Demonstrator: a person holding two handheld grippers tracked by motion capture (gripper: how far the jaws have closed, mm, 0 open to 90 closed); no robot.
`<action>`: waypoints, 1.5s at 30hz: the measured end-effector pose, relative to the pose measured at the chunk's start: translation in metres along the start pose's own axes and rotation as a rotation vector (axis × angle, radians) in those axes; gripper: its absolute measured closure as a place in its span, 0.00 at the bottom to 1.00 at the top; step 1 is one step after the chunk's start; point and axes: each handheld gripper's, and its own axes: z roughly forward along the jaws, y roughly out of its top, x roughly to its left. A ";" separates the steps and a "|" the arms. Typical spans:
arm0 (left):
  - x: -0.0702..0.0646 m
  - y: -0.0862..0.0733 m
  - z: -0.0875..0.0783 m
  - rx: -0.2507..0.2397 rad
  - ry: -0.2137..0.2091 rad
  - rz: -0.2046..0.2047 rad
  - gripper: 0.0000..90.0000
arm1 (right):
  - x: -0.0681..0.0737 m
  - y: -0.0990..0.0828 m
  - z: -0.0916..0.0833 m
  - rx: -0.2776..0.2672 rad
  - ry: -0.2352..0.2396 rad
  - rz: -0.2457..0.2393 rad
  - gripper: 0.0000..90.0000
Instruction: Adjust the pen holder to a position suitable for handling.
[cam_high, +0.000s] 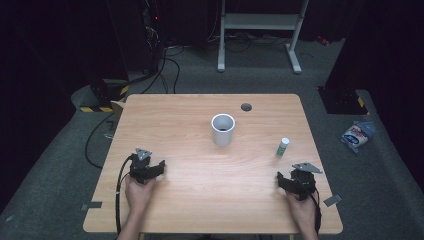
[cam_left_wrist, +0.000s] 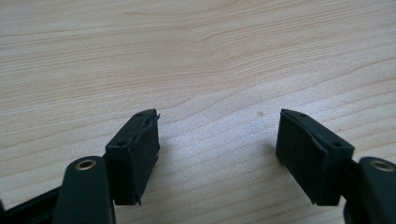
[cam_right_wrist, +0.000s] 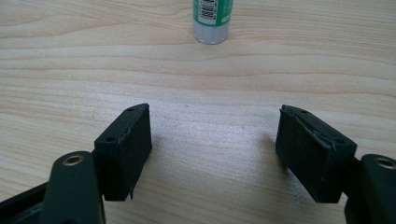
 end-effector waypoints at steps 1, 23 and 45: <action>0.000 0.000 0.000 0.000 0.000 0.000 0.33 | 0.000 0.000 0.000 -0.001 -0.001 0.002 0.30; 0.000 -0.001 0.000 0.003 -0.014 0.010 0.28 | -0.002 0.000 0.000 -0.002 0.010 -0.019 0.29; -0.001 0.007 -0.011 -0.041 -0.125 -0.021 0.40 | -0.002 -0.001 -0.001 -0.003 0.014 -0.024 0.29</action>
